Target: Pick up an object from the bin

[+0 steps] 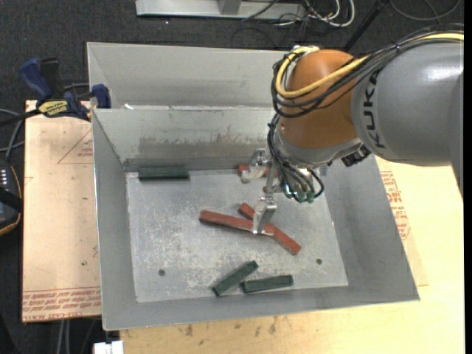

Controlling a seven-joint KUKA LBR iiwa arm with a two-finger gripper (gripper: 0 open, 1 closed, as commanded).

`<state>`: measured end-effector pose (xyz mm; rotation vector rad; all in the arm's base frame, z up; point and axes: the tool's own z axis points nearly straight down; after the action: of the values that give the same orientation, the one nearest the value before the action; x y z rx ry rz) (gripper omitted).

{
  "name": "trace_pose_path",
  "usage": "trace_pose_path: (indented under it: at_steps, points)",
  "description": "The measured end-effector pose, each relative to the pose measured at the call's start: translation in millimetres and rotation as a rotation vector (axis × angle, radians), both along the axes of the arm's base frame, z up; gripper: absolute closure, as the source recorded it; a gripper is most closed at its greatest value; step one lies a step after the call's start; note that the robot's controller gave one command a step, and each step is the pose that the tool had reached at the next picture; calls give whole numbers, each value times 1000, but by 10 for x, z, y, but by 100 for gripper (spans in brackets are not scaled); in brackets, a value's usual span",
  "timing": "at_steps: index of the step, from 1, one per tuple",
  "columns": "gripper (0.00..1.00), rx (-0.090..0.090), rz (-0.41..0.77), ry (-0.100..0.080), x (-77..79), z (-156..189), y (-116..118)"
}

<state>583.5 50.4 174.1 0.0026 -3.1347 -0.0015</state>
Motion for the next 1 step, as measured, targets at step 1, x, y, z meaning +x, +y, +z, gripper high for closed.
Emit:
trace_pose_path:
  at_steps: [1]
  points:
    - [0,0,-1,-8,18,41,-2]
